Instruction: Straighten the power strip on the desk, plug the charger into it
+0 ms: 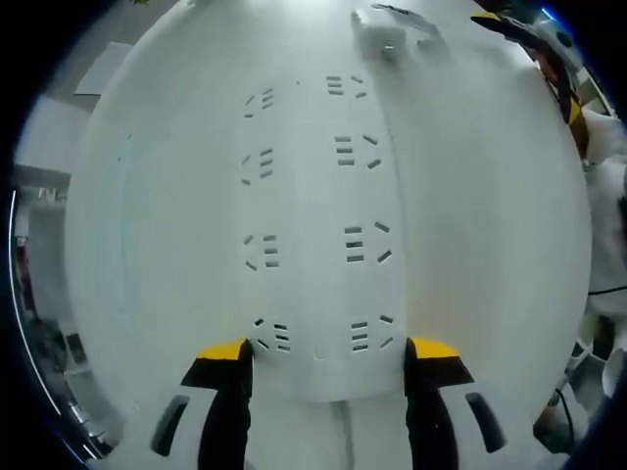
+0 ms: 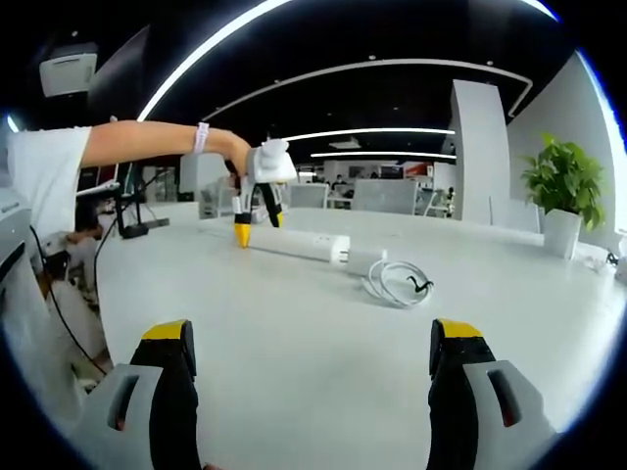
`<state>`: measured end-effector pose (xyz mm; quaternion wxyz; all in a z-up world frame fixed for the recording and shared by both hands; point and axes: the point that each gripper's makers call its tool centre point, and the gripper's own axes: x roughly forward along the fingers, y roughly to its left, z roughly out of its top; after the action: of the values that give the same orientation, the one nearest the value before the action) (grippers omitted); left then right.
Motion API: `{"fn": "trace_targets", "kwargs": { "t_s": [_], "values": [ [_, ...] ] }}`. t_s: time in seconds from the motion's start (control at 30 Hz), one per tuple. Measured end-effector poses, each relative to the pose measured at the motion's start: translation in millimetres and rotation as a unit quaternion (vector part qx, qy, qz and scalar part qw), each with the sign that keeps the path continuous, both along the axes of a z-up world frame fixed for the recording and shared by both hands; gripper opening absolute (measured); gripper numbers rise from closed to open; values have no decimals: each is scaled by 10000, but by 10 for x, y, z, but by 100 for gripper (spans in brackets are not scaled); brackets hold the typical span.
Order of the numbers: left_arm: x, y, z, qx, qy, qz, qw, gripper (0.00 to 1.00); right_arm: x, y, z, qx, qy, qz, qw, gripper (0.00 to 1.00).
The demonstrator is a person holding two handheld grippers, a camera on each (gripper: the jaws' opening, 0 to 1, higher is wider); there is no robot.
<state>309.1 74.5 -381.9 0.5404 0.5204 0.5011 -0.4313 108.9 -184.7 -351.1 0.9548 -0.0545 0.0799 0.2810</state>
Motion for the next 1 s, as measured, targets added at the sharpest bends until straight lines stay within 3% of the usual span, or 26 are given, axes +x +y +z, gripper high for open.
{"fn": "trace_targets", "kwargs": {
  "t_s": [1.0],
  "values": [
    [-11, -5, 49, -314, -139, 103, 9994, 62, -70, -22, 27, -30, -8, -25, 10000, 99]
  ]
}}
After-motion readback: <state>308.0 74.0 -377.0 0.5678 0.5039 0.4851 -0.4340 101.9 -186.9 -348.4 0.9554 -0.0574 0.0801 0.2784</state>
